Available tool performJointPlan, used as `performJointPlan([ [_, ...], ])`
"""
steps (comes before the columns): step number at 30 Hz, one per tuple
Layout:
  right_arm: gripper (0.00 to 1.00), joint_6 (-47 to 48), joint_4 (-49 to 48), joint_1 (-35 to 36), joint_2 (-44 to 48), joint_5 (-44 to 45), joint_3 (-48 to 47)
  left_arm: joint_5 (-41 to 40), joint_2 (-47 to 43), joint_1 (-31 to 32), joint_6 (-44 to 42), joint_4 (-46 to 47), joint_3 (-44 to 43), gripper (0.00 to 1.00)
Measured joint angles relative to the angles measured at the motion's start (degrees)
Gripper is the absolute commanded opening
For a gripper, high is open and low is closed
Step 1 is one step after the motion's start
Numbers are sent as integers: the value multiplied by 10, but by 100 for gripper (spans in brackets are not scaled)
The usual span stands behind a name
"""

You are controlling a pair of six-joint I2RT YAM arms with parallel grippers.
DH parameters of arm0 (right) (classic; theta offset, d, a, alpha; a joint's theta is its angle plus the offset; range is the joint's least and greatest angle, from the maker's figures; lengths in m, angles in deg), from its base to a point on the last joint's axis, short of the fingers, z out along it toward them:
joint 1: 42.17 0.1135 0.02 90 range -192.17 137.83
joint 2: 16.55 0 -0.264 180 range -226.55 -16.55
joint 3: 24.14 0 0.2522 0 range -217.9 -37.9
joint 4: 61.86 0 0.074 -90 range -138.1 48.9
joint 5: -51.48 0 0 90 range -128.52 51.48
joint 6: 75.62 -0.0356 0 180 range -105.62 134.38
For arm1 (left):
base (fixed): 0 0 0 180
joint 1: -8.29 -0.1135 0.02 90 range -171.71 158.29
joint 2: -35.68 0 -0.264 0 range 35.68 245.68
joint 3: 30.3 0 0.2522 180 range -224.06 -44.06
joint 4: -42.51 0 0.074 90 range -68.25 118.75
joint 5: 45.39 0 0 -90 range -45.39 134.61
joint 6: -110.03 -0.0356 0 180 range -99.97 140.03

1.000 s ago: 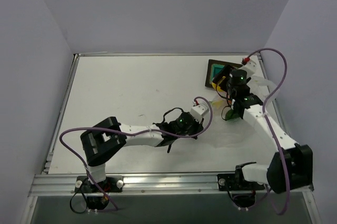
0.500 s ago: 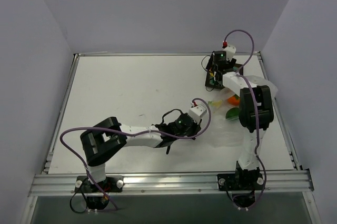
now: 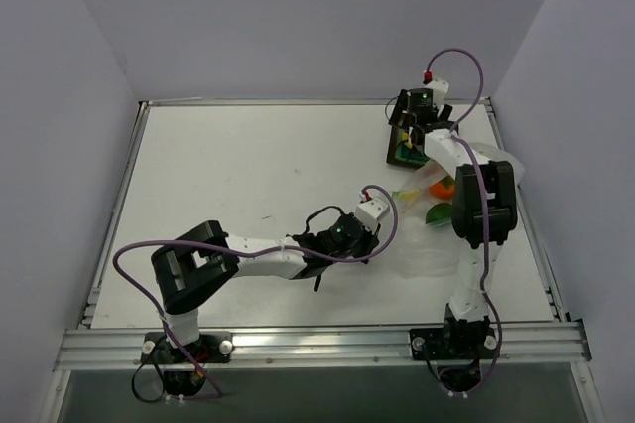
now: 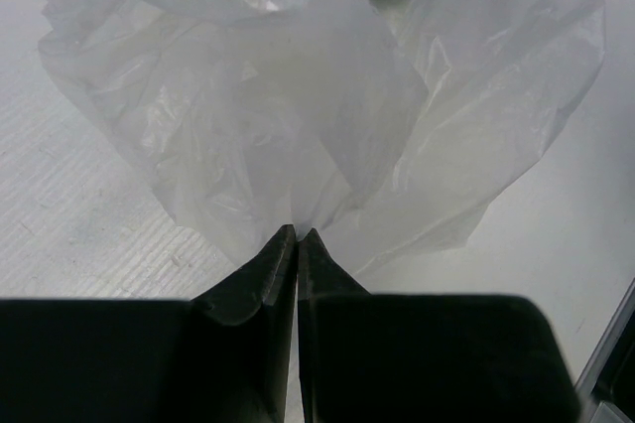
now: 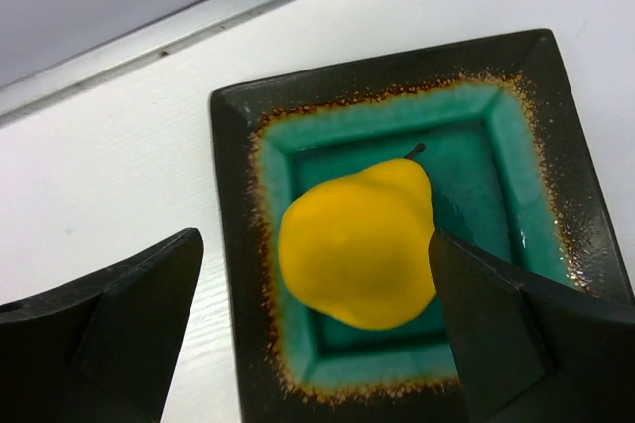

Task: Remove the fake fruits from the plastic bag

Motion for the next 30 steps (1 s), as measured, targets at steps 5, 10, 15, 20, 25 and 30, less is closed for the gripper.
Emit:
performJointPlan([
  [5,70,-17,12,6,144,-25,93,0,0,0,0,0,0,2],
  [10,36,-59,3,20,416,-23,295,-6,0,0,0,0,0,2],
  [15,33,-94,29,24,612,-14,463,-13,-3,0,0,-1,0,2],
  [20,37,-110,97,24,636,-7,541,-13,-5,0,0,-1,0,2],
  [25,43,-116,114,24,596,11,548,-13,-6,0,0,-1,0,2],
  [30,61,-124,115,24,527,22,541,-12,-6,0,1,-1,0,2],
])
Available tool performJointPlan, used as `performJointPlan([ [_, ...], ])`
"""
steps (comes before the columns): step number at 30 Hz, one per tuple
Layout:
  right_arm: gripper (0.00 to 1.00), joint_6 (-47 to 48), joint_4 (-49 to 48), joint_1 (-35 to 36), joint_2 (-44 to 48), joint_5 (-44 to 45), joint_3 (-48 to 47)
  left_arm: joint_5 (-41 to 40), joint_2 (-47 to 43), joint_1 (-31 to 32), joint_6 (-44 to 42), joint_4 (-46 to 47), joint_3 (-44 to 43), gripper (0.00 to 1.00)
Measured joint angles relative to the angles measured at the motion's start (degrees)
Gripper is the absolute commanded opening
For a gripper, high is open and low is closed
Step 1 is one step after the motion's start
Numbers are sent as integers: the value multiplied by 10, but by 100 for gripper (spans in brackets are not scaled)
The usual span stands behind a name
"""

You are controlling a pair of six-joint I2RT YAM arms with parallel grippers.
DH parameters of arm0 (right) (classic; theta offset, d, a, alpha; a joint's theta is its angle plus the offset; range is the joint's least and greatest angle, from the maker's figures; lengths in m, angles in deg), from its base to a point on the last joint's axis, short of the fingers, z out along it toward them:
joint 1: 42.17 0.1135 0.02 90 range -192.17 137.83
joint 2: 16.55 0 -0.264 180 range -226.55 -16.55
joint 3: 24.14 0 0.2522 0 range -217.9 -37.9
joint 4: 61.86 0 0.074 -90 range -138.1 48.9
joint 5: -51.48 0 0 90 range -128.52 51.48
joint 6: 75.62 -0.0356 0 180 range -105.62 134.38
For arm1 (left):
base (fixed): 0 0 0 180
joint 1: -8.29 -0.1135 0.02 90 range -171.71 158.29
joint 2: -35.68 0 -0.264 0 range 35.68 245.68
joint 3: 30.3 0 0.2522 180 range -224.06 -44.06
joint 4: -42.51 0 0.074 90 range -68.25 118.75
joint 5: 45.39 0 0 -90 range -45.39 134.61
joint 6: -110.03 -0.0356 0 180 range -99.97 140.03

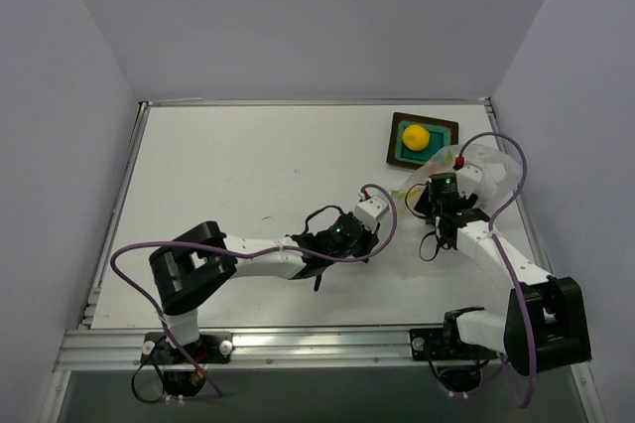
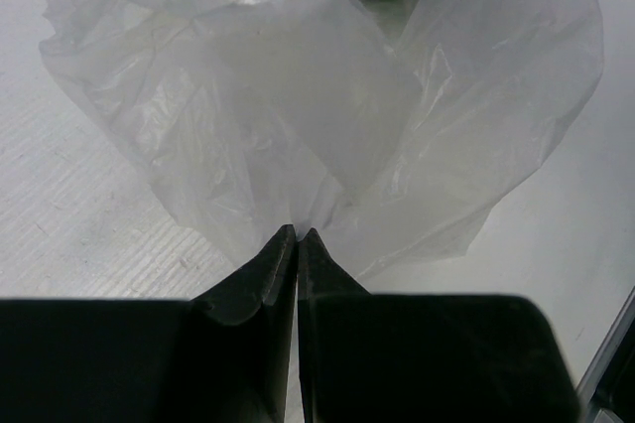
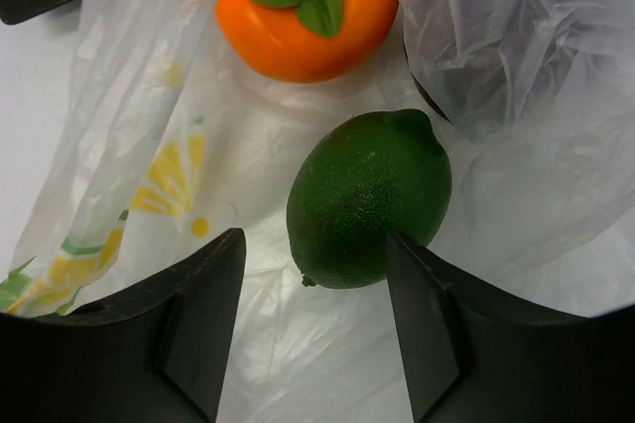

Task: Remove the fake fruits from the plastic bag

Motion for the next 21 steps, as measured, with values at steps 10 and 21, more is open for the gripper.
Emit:
performJointPlan([
  [10,86,-38,10,-11,-44,26,-14,3,0,0,1,0,0,2],
  [21,74,-41,-14,-49,-152,26,-59,3,0,0,1,0,0,2],
])
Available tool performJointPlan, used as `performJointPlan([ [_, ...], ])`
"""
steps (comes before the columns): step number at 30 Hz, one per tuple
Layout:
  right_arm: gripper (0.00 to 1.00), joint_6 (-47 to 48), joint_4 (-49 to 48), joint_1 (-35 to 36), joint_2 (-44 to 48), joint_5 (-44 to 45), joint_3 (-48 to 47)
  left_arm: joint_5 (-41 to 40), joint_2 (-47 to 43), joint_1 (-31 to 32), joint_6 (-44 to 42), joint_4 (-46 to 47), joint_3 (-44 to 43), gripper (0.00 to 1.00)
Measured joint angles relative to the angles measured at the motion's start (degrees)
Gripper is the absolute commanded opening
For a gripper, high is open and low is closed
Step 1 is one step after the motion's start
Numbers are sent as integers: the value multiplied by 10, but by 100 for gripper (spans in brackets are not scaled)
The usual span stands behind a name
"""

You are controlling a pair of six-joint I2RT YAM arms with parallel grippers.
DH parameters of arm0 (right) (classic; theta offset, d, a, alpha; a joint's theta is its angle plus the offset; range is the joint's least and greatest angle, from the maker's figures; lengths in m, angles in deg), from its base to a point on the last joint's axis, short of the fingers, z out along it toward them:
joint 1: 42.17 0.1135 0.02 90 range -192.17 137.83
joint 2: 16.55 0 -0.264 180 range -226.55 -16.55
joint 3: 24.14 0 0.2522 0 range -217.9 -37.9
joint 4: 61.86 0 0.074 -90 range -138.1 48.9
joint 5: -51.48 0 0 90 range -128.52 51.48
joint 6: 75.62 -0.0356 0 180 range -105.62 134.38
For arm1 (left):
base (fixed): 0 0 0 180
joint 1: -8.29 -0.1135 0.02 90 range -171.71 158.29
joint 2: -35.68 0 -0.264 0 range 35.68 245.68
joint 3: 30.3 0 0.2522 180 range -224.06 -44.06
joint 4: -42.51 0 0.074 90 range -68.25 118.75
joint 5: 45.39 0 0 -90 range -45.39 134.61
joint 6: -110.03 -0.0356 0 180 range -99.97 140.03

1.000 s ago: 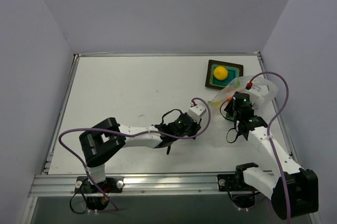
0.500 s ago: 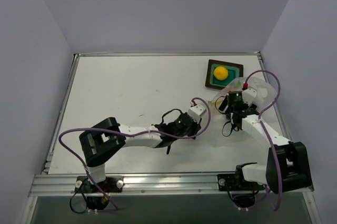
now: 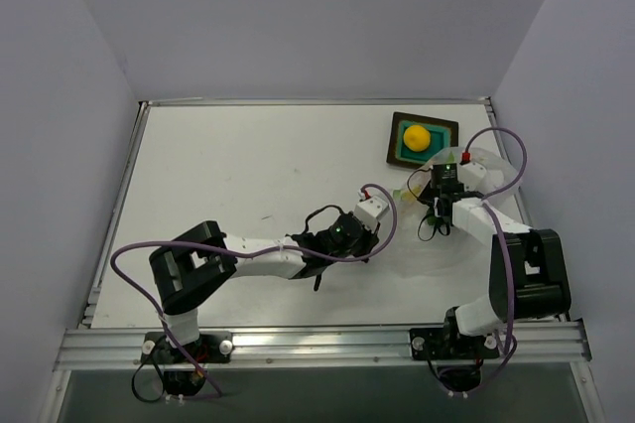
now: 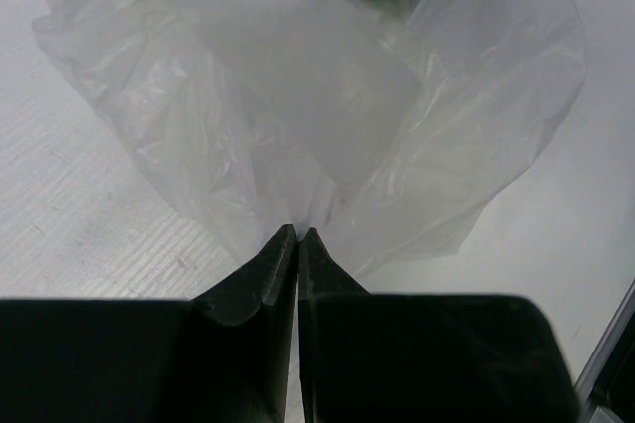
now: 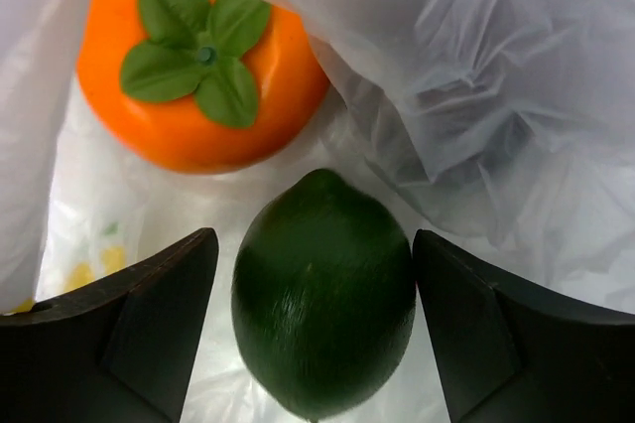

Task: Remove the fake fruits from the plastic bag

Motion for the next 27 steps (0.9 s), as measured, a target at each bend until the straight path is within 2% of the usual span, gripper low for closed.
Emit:
performJointPlan([
  [2,60,2,-8,-6,-17,-9,-2,0,0,0,0,0,0,2],
  [4,52,0,-8,-6,-17,-16,-2,0,0,0,0,0,0,2],
  [5,44,0,-9,-6,-12,-18,-2,0,0,0,0,0,0,2],
  [6,43,-1,-11,-5,-3,-20,0,0,0,0,0,0,0,2],
  [9,41,0,-10,-1,59,-24,16,0,0,0,0,0,0,2],
  [15,42,12,8,13,244,-29,16,0,0,0,0,0,0,2],
  [17,42,14,20,15,270,-33,4,0,0,0,0,0,0,2],
  [22,40,17,44,17,264,-67,-42,0,0,0,0,1,0,2],
  [27,39,28,17,24,176,-96,-123,0,0,0,1,1,0,2],
])
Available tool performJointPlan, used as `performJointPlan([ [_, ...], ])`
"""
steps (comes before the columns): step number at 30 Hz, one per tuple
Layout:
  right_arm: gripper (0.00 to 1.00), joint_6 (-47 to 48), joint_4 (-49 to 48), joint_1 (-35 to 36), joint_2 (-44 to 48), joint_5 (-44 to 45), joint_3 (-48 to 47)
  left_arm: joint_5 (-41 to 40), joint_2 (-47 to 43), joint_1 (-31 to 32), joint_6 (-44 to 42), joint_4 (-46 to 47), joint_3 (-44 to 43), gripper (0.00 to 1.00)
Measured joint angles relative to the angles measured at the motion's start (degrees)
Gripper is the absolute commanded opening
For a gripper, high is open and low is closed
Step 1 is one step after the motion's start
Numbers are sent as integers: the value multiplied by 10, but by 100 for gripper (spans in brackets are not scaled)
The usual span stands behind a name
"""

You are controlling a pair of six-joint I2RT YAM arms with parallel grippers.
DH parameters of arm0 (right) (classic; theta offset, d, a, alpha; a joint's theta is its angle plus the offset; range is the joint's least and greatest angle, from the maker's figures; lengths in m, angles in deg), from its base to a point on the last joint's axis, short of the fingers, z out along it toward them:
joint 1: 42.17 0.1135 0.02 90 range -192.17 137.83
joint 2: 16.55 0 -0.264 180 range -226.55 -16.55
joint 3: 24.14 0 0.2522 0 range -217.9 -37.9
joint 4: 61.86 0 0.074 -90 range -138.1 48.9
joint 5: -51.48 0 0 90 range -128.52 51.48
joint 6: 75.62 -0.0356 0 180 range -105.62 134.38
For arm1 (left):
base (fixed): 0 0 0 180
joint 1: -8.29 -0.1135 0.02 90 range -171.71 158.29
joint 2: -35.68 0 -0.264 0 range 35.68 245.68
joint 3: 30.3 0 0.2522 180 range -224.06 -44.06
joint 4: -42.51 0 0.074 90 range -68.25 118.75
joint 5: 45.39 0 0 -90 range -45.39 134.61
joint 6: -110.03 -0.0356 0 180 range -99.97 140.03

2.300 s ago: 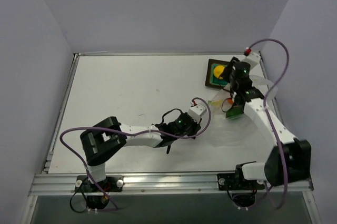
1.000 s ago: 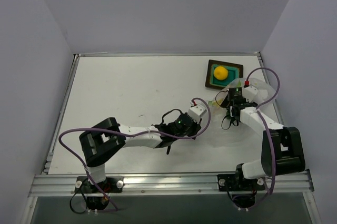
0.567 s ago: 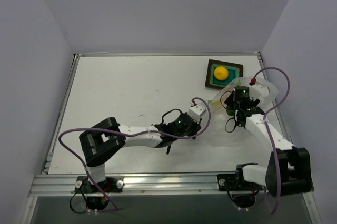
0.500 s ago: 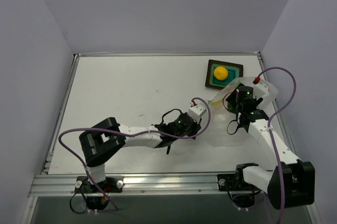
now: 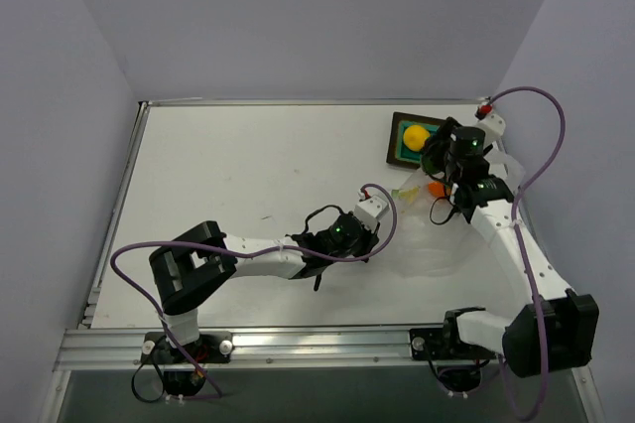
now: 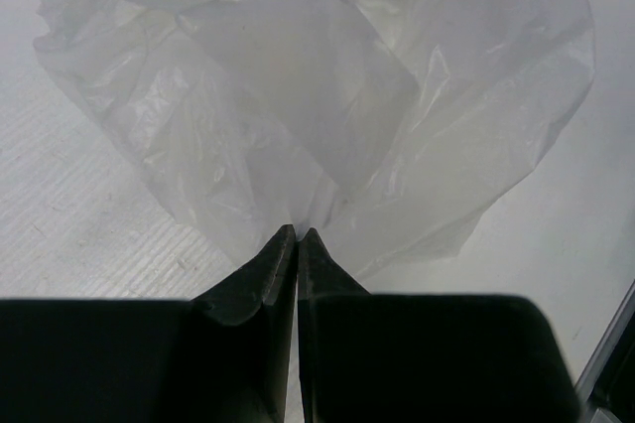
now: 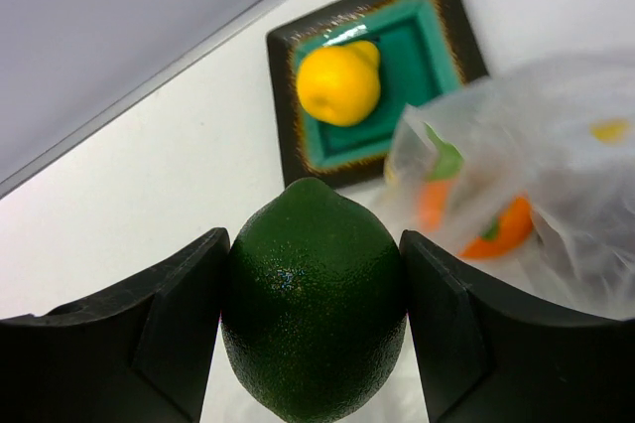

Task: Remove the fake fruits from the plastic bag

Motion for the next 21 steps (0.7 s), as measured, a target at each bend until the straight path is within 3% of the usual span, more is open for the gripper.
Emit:
performJointPlan([
  [10,39,53,-93,10,-270,-30,-139,0,0,0,1,3,0,2],
  [21,40,83,-95,19,-502,-29,-274,0,0,0,2,3,5,2],
])
